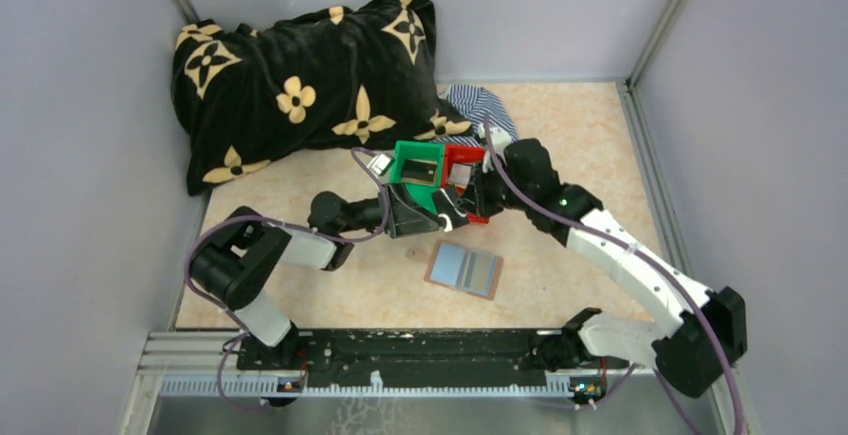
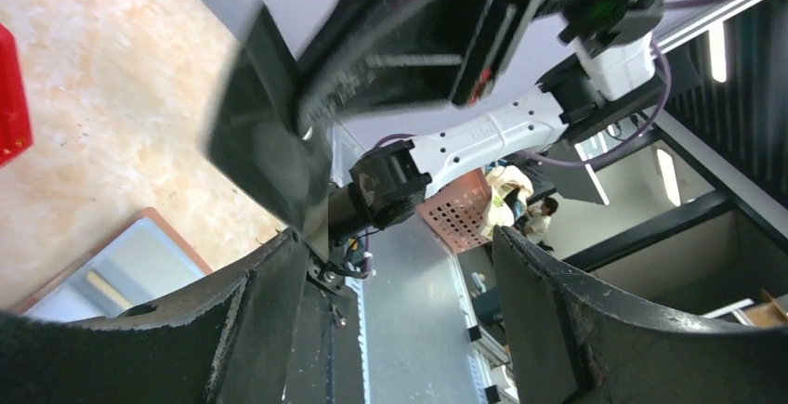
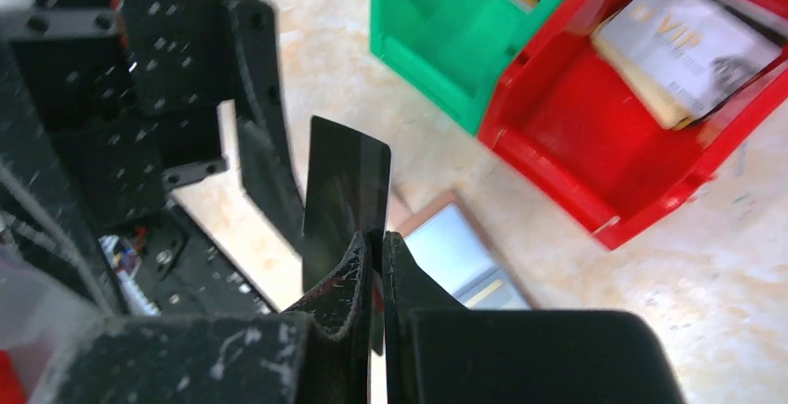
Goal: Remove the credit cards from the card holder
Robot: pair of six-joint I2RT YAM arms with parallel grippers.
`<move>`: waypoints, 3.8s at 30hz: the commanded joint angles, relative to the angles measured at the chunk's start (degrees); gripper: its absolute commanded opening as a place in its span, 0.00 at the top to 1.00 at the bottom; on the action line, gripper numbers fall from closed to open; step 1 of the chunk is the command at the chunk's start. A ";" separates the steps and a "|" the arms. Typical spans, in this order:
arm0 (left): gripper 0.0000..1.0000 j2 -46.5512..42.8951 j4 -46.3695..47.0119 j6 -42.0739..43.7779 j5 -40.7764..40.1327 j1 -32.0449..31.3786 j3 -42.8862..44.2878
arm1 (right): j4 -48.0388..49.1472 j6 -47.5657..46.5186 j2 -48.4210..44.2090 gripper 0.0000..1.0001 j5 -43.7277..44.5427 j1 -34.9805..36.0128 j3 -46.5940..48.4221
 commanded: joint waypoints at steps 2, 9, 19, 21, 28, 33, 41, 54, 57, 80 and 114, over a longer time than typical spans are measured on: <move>0.23 -7.19 2.28 5.99 5.47 0.85 -1.92 | -3.84 -11.93 9.42 1.00 16.82 -3.28 12.45; 0.22 -19.85 -26.93 25.16 1.59 1.29 -0.83 | -9.90 -19.73 22.47 1.00 26.72 -3.53 26.65; 0.22 -23.25 -33.84 28.69 -0.30 1.50 -1.15 | -12.83 -26.55 30.90 1.00 24.56 -3.52 33.17; 0.22 -23.59 -34.64 29.63 -0.78 1.60 -1.26 | -12.46 -28.64 31.31 1.00 23.36 -3.52 32.85; 0.22 -23.36 -35.74 30.80 -1.43 1.81 -1.16 | -11.63 -32.26 35.28 1.00 19.20 -3.50 31.96; 0.22 -23.43 -36.09 31.31 -1.97 2.08 -1.57 | -8.44 -32.81 36.22 1.00 17.45 -3.50 28.79; 0.22 -22.51 -35.60 31.58 -1.91 2.33 -1.83 | -6.44 -33.63 38.21 1.00 24.23 -2.08 27.32; 0.23 -22.28 -33.81 31.15 -1.73 2.44 -2.57 | 6.92 -43.57 35.97 1.00 37.98 5.71 17.37; 0.22 -22.31 -33.69 31.28 -1.87 2.43 -2.88 | 9.93 -45.82 36.32 1.00 40.66 6.72 15.71; 0.23 -23.73 -36.60 32.64 -2.65 2.50 -3.25 | 23.10 -50.78 49.06 0.74 45.53 7.77 16.54; 0.03 -22.17 -45.96 33.96 -18.32 3.25 -3.09 | 21.88 -8.73 -6.86 1.00 26.91 7.72 -15.54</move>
